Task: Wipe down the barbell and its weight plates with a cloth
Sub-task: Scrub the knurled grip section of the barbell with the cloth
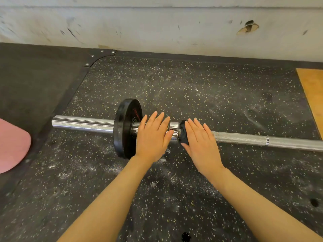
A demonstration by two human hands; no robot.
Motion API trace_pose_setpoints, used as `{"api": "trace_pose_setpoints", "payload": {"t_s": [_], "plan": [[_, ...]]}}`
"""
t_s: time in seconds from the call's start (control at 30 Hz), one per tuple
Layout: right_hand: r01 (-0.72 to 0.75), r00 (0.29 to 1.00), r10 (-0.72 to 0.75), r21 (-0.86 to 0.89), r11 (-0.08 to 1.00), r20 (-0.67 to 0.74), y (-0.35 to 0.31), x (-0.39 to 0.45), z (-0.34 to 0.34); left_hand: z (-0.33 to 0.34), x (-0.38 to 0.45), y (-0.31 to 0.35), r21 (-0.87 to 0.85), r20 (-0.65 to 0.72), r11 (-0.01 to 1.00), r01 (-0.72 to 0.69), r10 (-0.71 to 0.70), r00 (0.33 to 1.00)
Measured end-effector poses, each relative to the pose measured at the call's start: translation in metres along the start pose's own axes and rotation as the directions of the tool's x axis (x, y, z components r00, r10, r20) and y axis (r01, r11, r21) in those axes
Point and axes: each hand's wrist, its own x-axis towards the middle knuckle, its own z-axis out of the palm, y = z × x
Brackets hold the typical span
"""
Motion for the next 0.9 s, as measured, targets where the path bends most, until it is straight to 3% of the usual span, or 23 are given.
{"api": "trace_pose_setpoints", "payload": {"t_s": [0.3,0.47,0.9], "plan": [[0.025,1.000,-0.025,-0.096,0.995,0.006,0.028,-0.002,0.005,0.005,0.020,-0.005,0.001,-0.023,1.000,-0.020,0.020,1.000],[-0.049,0.999,0.048,-0.092,0.995,-0.011,0.057,-0.008,-0.003,0.007,0.033,-0.004,0.009,-0.023,1.000,0.009,-0.009,1.000],[-0.019,1.000,0.018,-0.078,0.997,-0.010,0.019,0.052,0.020,0.008,0.080,-0.007,0.022,0.010,0.999,0.041,-0.041,0.999]]}}
